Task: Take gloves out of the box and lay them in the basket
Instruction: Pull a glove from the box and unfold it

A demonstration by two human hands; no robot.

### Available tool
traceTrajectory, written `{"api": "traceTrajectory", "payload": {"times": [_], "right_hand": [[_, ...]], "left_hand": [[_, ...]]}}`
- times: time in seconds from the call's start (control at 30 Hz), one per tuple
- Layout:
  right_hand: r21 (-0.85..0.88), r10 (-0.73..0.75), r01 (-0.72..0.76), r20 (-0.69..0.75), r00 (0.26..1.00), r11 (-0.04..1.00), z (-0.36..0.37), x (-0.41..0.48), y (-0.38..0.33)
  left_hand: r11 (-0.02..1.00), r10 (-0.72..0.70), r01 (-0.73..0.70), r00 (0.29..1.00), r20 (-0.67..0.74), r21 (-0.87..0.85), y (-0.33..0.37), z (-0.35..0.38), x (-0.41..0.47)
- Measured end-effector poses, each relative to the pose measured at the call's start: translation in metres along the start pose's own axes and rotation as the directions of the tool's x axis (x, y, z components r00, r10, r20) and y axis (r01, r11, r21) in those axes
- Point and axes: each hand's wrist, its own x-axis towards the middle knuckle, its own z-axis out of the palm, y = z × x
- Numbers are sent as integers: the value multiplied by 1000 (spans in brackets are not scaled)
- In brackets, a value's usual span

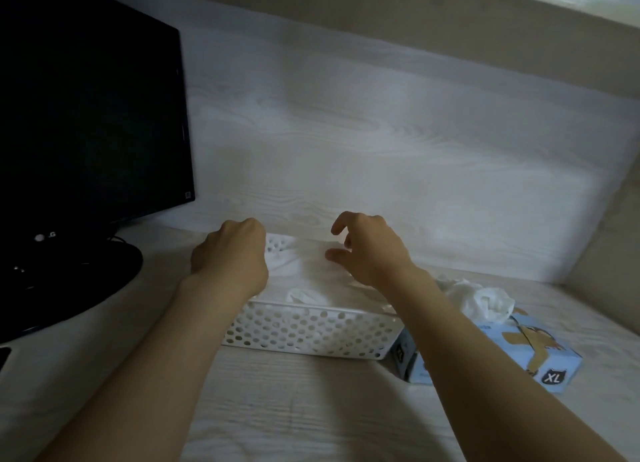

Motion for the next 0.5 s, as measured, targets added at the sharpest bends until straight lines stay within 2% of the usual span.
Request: {"api": "traceTrajectory", "payload": {"times": [0.07, 0.13, 0.17, 0.23, 0.33, 0.43, 0.5], "right_hand": [[-21, -80, 80, -27, 996, 997, -5, -2, 1], [19, -167, 167, -20, 986, 986, -13, -6, -2], [31, -206, 205, 24, 978, 978, -18, -9, -4], [53, -223, 217, 198, 954, 975, -26, -15, -9], [-12, -123, 144, 464, 877, 989, -32, -19, -11], [-6, -42, 60, 654, 755, 998, -26, -19, -9], [-29, -35, 72, 653, 757, 997, -18, -19, -6]], "left_hand": [[998, 29, -27, 999, -40, 55, 3, 0, 0], [986, 143, -127, 979, -144, 111, 4, 0, 3], [971, 227, -209, 956, -186, 112, 4, 0, 5], [940, 333, -341, 923, -191, -7, 4, 0, 5], [934, 283, -277, 959, -6, -228, 5, 1, 1], [960, 228, -187, 954, 195, -210, 2, 2, 3], [966, 219, -167, 934, 281, -197, 2, 1, 5]]}}
